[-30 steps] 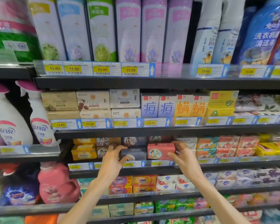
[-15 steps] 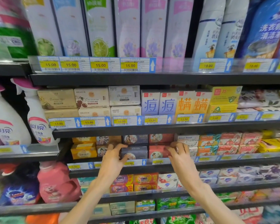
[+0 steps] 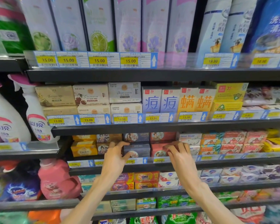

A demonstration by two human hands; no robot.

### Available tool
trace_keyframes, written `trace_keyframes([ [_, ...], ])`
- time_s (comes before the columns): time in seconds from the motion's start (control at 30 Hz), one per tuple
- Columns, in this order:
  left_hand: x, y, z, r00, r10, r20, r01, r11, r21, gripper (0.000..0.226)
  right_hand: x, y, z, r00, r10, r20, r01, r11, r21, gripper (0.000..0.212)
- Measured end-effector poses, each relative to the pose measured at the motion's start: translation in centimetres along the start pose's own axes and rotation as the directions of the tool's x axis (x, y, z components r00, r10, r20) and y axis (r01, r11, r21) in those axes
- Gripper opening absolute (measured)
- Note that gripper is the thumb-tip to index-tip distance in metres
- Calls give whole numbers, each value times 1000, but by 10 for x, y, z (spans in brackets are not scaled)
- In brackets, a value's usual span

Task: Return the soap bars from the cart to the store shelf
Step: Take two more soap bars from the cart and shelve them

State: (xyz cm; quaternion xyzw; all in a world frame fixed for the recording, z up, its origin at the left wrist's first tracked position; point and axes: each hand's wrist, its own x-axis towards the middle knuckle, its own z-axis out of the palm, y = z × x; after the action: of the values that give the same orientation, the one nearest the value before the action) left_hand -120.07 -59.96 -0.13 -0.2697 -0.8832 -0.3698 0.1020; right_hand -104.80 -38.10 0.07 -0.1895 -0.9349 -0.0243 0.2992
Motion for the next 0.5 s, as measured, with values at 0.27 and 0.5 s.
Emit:
trace_keyframes([
  [0.27, -2, 5, 1, 1000, -12, -25, 12, 1000, 2, 36, 2, -6, -4, 997, 73, -38, -72, 996, 48, 16],
  [0.5, -4, 8, -2, 1000, -4, -18, 4, 1000, -3, 35, 5, -16, -1, 995, 88, -50, -83, 992, 93, 26],
])
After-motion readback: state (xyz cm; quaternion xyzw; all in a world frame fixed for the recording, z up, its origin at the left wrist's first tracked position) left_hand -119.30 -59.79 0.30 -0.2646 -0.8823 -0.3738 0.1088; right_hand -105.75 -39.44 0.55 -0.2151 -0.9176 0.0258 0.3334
